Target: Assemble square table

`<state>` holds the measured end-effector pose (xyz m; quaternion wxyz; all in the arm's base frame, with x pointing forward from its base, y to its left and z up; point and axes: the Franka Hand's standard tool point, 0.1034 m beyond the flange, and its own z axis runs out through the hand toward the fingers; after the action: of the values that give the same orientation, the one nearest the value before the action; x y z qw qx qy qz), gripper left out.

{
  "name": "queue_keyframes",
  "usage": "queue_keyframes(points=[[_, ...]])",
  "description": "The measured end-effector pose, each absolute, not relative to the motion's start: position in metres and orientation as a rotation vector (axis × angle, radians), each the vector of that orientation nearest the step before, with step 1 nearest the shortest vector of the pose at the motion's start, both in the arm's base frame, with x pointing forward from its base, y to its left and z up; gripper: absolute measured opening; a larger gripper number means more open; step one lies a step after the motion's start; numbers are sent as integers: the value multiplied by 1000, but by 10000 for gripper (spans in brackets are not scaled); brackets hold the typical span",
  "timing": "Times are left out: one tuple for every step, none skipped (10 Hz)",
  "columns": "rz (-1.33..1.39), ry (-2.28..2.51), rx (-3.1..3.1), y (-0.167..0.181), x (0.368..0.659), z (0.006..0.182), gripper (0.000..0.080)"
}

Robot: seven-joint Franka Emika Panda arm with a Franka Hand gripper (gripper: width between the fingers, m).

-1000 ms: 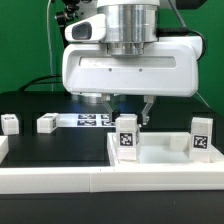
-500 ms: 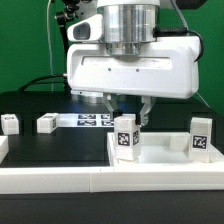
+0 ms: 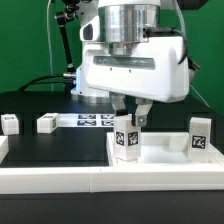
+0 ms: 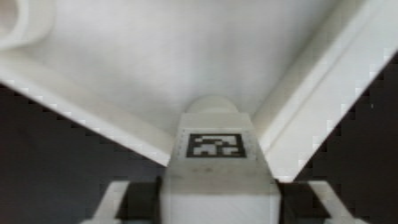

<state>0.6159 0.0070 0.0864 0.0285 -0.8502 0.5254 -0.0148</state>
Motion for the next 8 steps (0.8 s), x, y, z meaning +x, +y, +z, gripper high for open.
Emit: queue_keyframes(points=[[-42,1691,-2576,6,616,86,290],[-31,1839,-2462,6,616,86,290],[-23,1946,-2378,6,615,86,290],[-24,2007,-2326,6,615,86,290],[-21,2103,-2238,5,616,85,290],[-18,2183,-2155,5,616,84,290],[-9,2266,-2058,6,617,84,290],[4,2328,-1975,5,617,84,290]])
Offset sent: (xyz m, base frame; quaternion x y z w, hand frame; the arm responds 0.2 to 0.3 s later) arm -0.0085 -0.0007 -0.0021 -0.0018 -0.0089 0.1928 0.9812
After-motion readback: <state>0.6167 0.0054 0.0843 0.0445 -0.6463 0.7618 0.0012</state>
